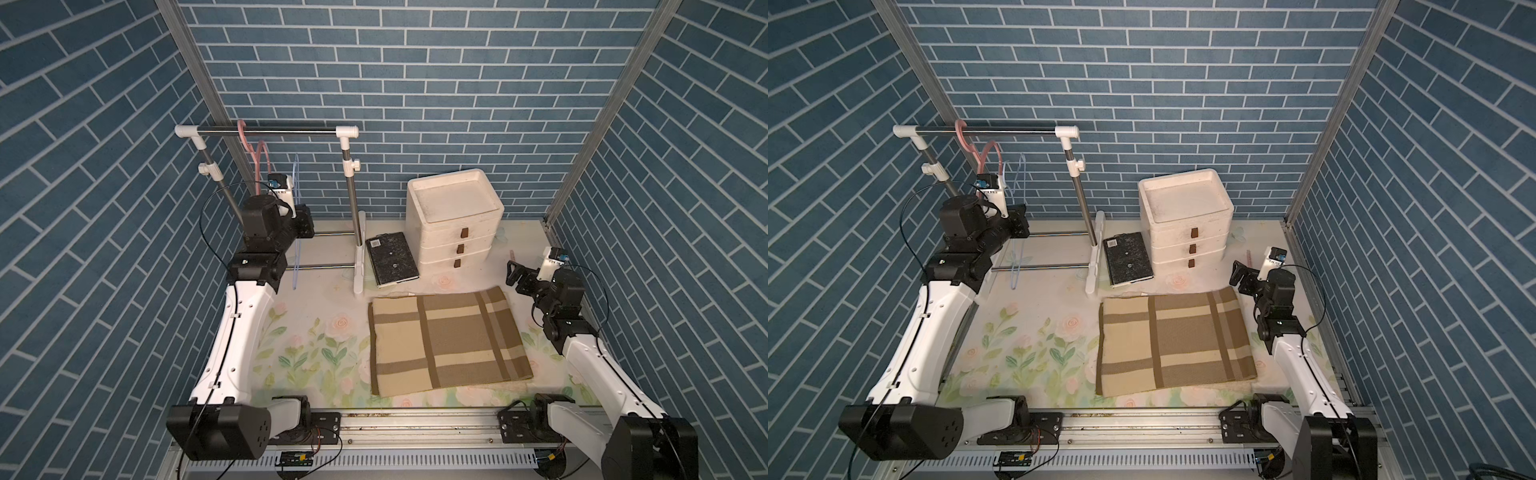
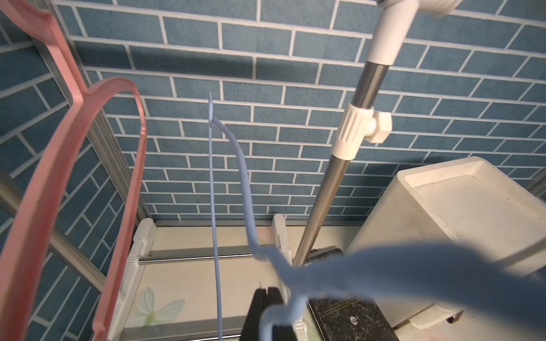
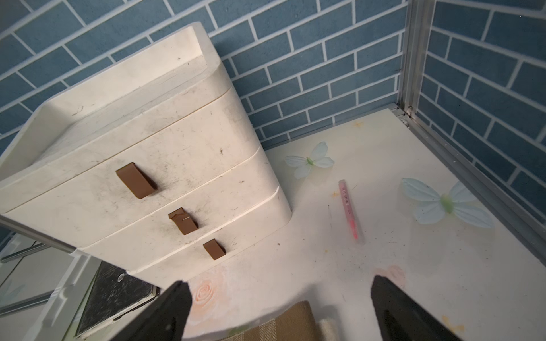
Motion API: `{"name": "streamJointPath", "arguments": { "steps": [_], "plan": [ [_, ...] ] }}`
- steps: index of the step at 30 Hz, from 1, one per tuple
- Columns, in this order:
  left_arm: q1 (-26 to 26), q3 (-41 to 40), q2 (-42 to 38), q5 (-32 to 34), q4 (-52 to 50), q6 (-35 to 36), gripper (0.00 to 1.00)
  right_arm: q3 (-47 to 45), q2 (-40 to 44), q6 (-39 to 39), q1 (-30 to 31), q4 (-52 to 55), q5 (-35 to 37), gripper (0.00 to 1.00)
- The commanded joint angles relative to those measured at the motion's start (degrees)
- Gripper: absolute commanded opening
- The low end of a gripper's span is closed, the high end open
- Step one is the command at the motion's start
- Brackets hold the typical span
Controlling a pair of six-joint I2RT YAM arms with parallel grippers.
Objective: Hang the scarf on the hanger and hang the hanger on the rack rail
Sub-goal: Pick up the hanger from the clothesline, then adjust the scarf at the center of the board.
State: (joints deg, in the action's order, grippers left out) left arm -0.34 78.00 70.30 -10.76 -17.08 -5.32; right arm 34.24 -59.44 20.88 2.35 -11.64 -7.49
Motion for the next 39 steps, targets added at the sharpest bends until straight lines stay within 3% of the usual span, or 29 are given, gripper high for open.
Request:
{"name": "streamJointPath", "arguments": {
  "steps": [1,8,17,22,29,39],
  "plan": [
    [0.2,-3.3,-4.2,-8.1,1.5,-2.8,0.0,4.3,-2.6,-1.5,0.3,8.8,-5.9,1.0],
    [-1.1,-17.8,-16.0,-20.1,8.8,-10.5,0.0,7.3,-5.4,-0.9,0.4,23.1,-3.5,1.0],
    [-7.3,-34.3,-25.4,-20.4,24.7,-20.8,0.0,-2.6,-2.1,9.8,0.3,23.9,0.1,0.99],
    [-13.9,-38.1,-23.5,-19.8,30.1,-23.7,0.0,-5.2,-3.9,10.6,0.3,25.2,2.4,0.99],
    [-24.2,-42.1,-17.4,-17.2,37.5,-26.5,0.0,-8.5,-4.7,11.7,0.3,27.1,-2.0,0.99],
    [-29.8,-43.7,-9.8,-14.0,46.0,-27.6,0.0,-12.8,-2.9,14.0,0.4,30.4,-10.5,0.97]
  ]
}}
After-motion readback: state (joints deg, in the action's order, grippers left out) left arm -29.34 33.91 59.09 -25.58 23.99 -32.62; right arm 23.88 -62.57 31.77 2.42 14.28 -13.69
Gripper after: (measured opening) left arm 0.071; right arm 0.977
